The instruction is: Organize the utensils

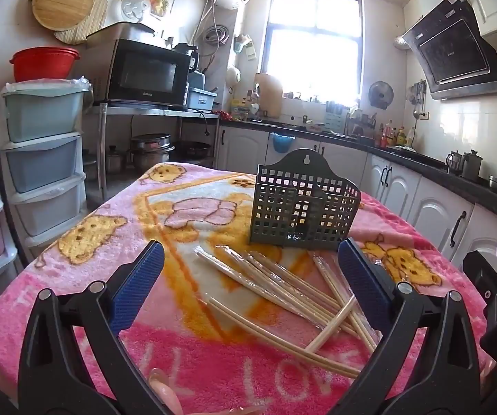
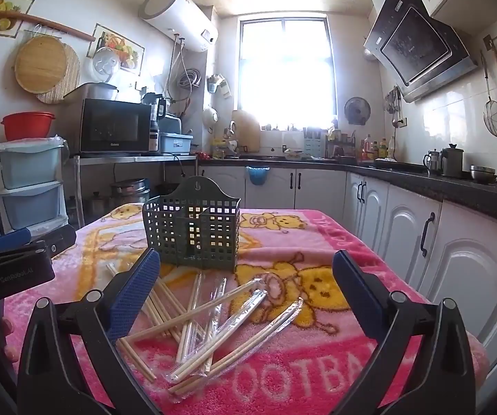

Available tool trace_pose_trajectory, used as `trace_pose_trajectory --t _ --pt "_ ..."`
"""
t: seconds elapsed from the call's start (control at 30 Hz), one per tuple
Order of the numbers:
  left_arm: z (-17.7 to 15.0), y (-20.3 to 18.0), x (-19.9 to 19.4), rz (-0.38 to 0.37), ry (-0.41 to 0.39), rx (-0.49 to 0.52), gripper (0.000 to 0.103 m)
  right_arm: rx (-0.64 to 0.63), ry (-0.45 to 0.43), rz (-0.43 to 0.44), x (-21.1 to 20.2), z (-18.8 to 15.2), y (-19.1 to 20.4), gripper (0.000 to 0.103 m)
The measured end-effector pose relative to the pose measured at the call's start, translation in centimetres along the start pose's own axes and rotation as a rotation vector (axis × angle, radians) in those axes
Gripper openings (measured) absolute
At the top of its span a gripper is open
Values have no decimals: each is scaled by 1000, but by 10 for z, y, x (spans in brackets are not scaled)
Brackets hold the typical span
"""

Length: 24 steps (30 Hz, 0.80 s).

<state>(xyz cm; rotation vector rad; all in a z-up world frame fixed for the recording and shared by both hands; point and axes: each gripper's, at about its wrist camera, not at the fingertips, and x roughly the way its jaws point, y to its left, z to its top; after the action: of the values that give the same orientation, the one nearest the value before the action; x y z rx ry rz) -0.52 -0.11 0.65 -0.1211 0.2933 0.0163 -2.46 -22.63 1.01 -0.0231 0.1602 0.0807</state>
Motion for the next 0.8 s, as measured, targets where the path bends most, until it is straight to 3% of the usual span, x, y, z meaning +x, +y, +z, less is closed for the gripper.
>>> trace_pose_trajectory --t 0.8 --pt "-1 0 2 -1 -3 -5 93 2 -8 7 -1 2 1 97"
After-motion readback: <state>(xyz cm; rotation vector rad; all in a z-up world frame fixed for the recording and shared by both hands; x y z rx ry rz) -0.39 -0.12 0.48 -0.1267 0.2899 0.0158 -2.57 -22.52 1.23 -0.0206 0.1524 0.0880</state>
